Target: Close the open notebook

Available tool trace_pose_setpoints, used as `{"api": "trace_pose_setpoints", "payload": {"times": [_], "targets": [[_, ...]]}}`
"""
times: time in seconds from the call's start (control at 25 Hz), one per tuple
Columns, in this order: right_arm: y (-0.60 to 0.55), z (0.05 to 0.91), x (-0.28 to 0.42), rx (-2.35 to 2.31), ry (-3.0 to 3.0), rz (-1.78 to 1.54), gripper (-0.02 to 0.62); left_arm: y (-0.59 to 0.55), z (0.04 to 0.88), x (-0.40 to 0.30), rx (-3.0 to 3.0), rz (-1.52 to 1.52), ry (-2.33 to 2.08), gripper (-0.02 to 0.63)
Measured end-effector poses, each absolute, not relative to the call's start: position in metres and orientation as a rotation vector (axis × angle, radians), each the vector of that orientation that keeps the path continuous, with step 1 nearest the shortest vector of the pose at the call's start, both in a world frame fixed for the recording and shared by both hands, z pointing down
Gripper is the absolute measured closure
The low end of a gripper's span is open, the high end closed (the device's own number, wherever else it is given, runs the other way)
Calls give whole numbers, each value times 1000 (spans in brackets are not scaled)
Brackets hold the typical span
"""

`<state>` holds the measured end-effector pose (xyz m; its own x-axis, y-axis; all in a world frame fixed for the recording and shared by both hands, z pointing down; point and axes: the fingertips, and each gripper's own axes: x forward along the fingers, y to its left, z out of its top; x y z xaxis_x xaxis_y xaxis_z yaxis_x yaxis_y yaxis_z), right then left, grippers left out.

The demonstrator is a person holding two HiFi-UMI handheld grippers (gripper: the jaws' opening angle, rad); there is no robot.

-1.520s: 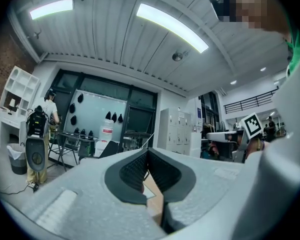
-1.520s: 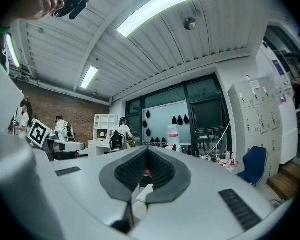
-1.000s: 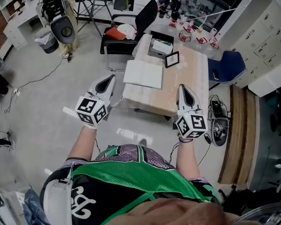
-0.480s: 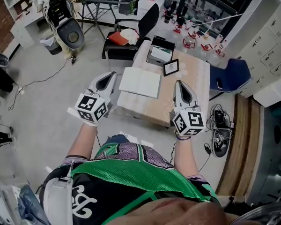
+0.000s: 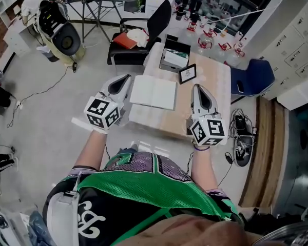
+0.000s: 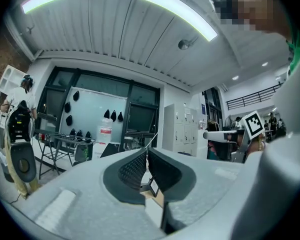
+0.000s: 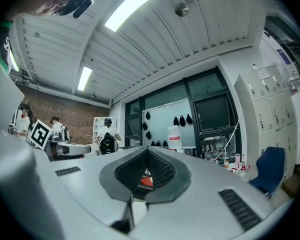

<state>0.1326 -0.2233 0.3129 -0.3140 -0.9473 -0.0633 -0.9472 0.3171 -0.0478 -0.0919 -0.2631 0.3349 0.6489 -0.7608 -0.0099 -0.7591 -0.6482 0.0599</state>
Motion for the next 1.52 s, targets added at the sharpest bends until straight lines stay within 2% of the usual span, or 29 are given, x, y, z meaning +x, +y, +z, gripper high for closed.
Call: {"api": "trace_pose_setpoints", "payload": {"times": [0.08, 0.2, 0.24, 0.84, 1.52], "targets": [[-227, 315, 127, -1792, 2489, -3, 595, -268, 336, -92, 2817, -71, -1262, 584], [-234, 320, 122, -1803, 2497, -18, 595, -278, 342, -89, 2812, -82, -1183, 447], [-236, 321, 121, -1805, 2499, -21, 596, -282, 344, -88, 2813, -79, -1170, 437], [-280, 333, 105, -1876, 2496, -13, 595, -351, 429, -84, 2745, 157, -1064, 439], [-336, 395, 81, -2002, 2466, -171, 595, -408, 591, -84, 2642, 470, -872, 439]]}}
